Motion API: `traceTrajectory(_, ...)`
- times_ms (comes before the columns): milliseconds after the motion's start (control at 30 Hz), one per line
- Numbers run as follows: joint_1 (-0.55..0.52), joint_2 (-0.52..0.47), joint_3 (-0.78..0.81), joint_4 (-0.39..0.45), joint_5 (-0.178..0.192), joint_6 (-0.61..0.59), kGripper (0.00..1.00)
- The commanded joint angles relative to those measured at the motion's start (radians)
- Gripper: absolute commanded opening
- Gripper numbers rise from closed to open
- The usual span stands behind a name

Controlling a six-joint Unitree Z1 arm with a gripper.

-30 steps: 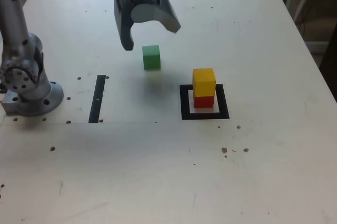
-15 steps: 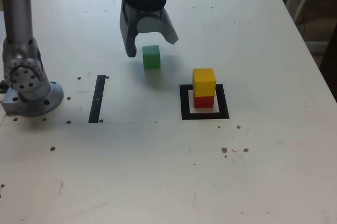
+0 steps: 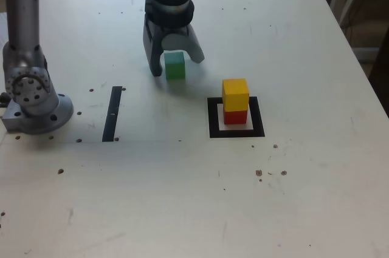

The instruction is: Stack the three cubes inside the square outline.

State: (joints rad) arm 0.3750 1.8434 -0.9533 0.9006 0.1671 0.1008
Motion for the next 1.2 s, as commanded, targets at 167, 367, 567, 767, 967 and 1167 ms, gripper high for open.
traceTrajectory(167,0.000,0.005,-0.018,0.001,-0.039,0.032,0.56)
traceTrajectory(367,-0.004,0.000,-0.025,0.001,-0.069,0.054,0.49)
traceTrajectory(567,-0.004,0.000,-0.032,0.003,-0.078,0.063,0.36)
traceTrajectory(767,-0.004,-0.001,-0.042,0.016,-0.094,0.073,0.28)
traceTrajectory(967,-0.010,-0.010,-0.060,0.047,-0.120,0.082,0.28)
traceTrajectory(1167,-0.064,-0.043,-0.170,0.169,-0.118,0.066,0.28)
